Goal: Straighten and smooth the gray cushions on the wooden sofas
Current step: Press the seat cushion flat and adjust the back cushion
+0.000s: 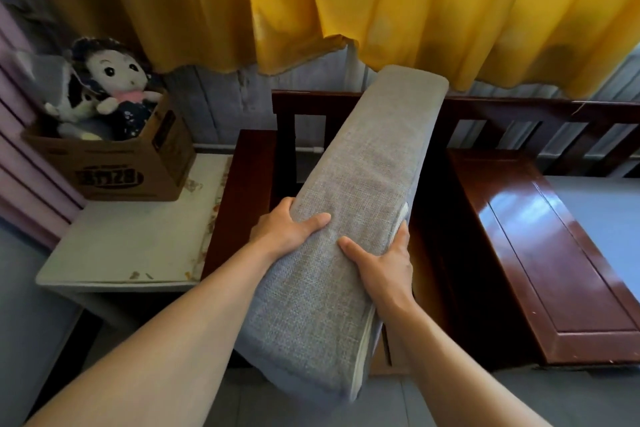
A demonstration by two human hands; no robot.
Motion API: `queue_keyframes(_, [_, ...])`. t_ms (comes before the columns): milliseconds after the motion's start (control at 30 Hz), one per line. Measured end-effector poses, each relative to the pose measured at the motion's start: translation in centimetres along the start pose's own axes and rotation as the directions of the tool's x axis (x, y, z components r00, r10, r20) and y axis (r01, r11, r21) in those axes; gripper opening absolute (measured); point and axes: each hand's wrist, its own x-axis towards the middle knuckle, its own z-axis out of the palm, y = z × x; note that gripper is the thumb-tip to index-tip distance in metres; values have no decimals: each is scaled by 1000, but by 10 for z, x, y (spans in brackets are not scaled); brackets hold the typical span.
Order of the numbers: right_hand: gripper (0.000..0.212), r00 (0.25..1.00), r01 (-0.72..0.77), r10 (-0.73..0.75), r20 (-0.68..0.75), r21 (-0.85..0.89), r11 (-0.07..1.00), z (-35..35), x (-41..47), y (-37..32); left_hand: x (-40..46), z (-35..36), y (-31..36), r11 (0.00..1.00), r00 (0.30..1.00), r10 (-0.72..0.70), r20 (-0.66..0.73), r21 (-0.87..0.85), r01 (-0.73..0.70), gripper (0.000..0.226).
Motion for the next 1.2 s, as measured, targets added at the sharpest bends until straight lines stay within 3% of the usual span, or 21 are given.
queue_keyframes(267, [100, 996, 34, -19, 90, -173, 984, -40, 76, -20, 11, 39, 45, 998, 993, -42, -112, 45, 47, 94])
queue_keyframes(433, [99, 982, 103, -53, 184, -271, 957, -50, 91, -28, 6, 55, 50, 991, 969, -117, -219, 41, 129, 83])
queue_keyframes(533, [98, 954, 267, -195, 228, -348, 899, -42, 70, -28, 11, 49, 44, 976, 948, -164, -272, 96, 196, 79])
queue_keyframes(633, [86, 864, 491, -334, 377, -488, 722, -46, 31, -20, 19, 44, 37, 951, 914, -225, -338, 129, 282, 81])
queue_keyframes(800, [82, 764, 641, -427, 484, -495, 586, -58, 0, 2, 18, 47, 37, 938, 898, -259, -355, 130, 322, 84])
queue_keyframes(1200, [83, 711, 699, -483, 511, -439, 564, -6, -25, -11, 2, 14, -6, 896, 861, -400, -315, 63, 439, 89])
